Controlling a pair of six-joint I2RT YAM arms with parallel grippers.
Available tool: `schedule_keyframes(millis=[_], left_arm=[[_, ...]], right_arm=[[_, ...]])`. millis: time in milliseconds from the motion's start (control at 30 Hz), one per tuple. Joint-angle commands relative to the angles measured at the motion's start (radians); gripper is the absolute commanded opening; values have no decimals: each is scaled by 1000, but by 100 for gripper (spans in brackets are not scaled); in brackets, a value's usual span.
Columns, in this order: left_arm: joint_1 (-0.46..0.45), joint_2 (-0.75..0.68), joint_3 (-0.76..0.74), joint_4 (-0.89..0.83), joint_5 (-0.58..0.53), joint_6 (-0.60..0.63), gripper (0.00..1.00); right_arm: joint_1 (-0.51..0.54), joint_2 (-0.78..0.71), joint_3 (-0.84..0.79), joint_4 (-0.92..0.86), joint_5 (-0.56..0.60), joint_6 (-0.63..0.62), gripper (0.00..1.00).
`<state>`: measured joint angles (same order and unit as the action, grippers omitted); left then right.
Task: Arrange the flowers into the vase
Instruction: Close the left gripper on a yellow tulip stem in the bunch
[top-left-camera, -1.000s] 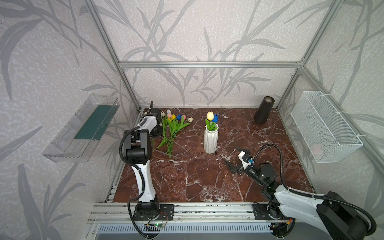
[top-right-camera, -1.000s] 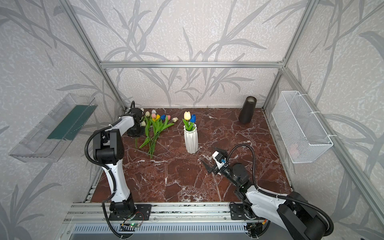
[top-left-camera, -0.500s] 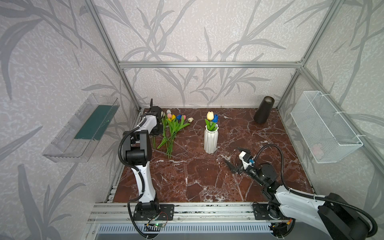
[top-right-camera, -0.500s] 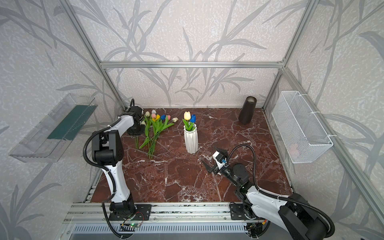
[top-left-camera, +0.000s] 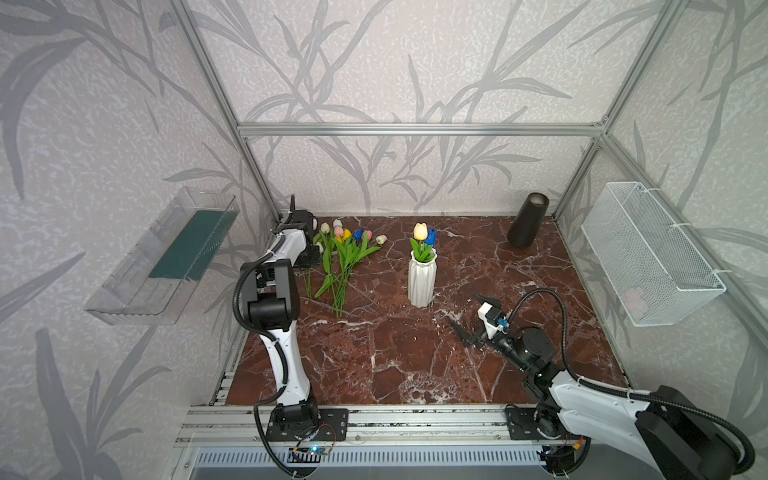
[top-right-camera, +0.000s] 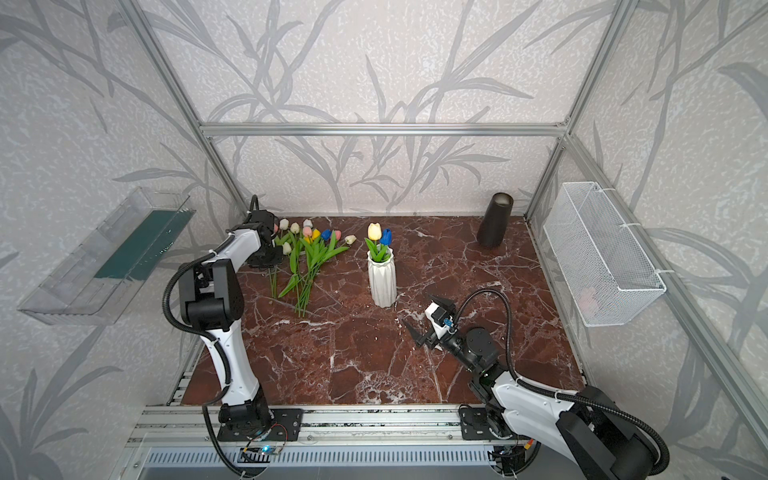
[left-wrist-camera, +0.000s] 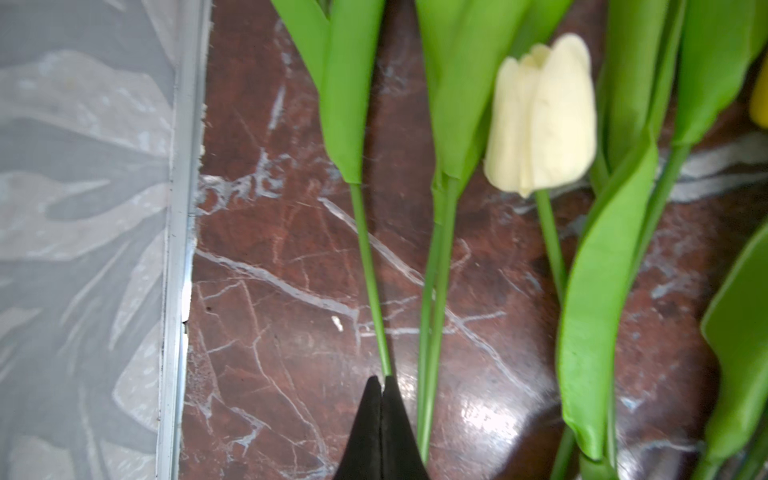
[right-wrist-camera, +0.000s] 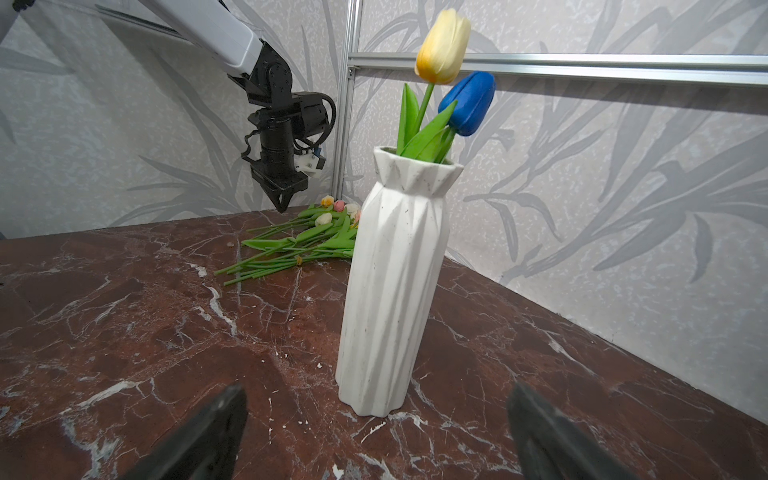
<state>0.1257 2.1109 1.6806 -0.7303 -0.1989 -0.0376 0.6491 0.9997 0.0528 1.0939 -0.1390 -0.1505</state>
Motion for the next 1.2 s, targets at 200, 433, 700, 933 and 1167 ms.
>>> schedule_keyframes(millis=[200,433,700,933,1167], left_arm=[[32,66,110,-56,28,-27,20],[39,207,280,-162,-12,-21,29],[56,296,375,-197,-21,-36,29],[61,339,385,-224,-30,-30,15],[78,299,338,-201,-9,-26,2]], right_arm=[[6,2,21,21,3,-4,98],[6,-12,19,12,1,-7,98],[6,-15,18,10,3,-11,98],[6,-13,19,11,6,-10,98],[6,-13,19,14,7,-7,98]])
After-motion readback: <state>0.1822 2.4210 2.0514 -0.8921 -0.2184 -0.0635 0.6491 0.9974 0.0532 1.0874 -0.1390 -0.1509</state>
